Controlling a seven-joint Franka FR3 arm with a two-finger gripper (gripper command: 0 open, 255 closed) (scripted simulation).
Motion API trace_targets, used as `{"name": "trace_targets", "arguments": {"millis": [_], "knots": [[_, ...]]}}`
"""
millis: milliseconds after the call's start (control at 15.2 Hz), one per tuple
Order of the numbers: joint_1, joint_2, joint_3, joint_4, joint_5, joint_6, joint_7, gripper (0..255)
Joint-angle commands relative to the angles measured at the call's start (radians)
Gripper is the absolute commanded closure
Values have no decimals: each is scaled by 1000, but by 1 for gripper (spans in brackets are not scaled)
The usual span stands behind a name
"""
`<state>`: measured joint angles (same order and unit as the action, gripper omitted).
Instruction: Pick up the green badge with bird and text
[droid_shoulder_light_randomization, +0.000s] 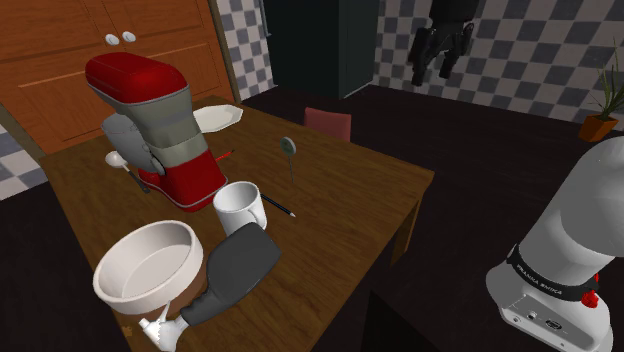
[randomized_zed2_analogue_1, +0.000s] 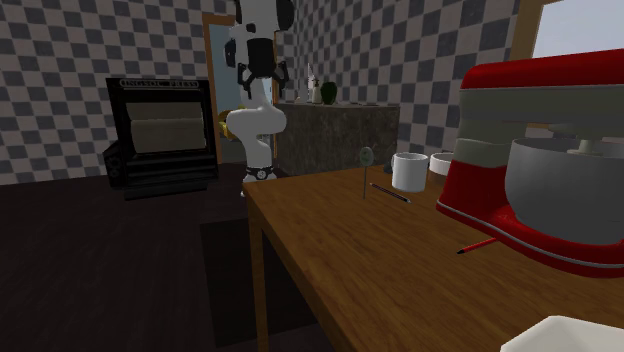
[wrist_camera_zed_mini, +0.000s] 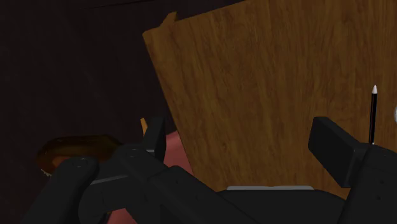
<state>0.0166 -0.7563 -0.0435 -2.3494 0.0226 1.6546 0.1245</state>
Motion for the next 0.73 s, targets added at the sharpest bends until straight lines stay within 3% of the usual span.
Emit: {"name": "trace_targets", "arguments": {"millis": [0,660], "knots": [[0,0,0,0,0,0,0,0],[-17,238,246,95,99,136,459,0]]}}
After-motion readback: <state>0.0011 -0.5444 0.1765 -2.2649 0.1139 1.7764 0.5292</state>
